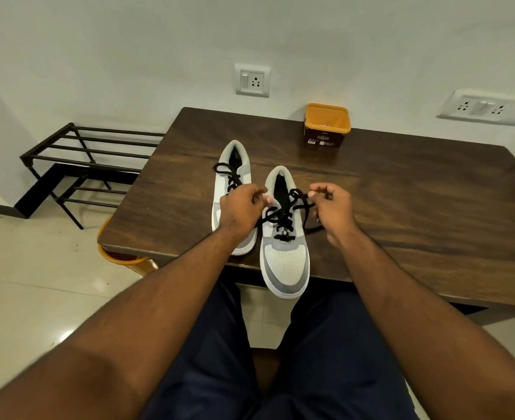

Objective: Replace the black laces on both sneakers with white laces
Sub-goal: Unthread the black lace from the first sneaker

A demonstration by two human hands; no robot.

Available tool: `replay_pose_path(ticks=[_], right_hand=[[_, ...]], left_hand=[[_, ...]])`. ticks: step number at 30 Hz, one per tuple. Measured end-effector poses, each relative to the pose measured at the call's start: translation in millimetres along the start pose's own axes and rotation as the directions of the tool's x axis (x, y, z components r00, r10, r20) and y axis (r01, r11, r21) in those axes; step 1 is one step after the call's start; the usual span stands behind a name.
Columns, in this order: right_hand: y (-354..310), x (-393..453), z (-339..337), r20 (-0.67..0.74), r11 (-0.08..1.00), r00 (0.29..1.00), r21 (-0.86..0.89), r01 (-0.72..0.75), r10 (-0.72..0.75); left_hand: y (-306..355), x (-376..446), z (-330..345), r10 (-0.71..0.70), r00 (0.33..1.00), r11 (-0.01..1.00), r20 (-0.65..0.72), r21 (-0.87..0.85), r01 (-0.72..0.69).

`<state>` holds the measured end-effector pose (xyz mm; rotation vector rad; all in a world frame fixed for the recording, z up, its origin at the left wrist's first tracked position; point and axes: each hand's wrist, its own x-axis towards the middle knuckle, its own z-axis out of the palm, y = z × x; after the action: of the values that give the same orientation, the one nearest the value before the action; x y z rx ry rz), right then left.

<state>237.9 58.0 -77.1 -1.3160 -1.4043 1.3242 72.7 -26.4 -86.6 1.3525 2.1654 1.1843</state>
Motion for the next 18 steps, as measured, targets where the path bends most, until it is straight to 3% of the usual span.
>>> replay_pose_path(ticks=[5,10,12,14,16,18], right_hand=[[-5.2,-3.3,8.7,0.239,0.942,0.955,-0.243,0.231,-0.173],[-6.4,-3.3,10.3,0.272,0.864,0.939,-0.400,0.307,-0.209],[-10.0,-4.9,7.9,0.214,0.916,0.954,-0.297,0.270,-0.212],[-12.2,-2.7,-1.7,0.052,0.977,0.981,-0.096,0.192,-0.188],[-9.8,1.2,-15.4,-0.085,0.991,0.992,0.086,0.099,-0.091],[-4.4,0.5,-22.8,-0.061,0.993,0.998,0.114,-0.012,0.019]], left_hand=[[15.6,-4.0,7.7,-0.015,0.997,1.000,0.076,0.027,0.013],[22.1,-4.1,11.5,0.040,0.997,0.980,0.066,0.191,-0.052],[20.8,-3.2,10.3,0.052,0.996,0.975,0.069,0.214,-0.066],[15.2,-4.4,4.8,0.030,0.999,0.987,-0.023,0.157,-0.026],[4.1,-5.2,-6.2,-0.090,0.968,0.995,-0.233,0.019,0.097],[-5.8,-7.9,-15.0,-0.227,0.931,0.973,-0.285,-0.022,0.230]])
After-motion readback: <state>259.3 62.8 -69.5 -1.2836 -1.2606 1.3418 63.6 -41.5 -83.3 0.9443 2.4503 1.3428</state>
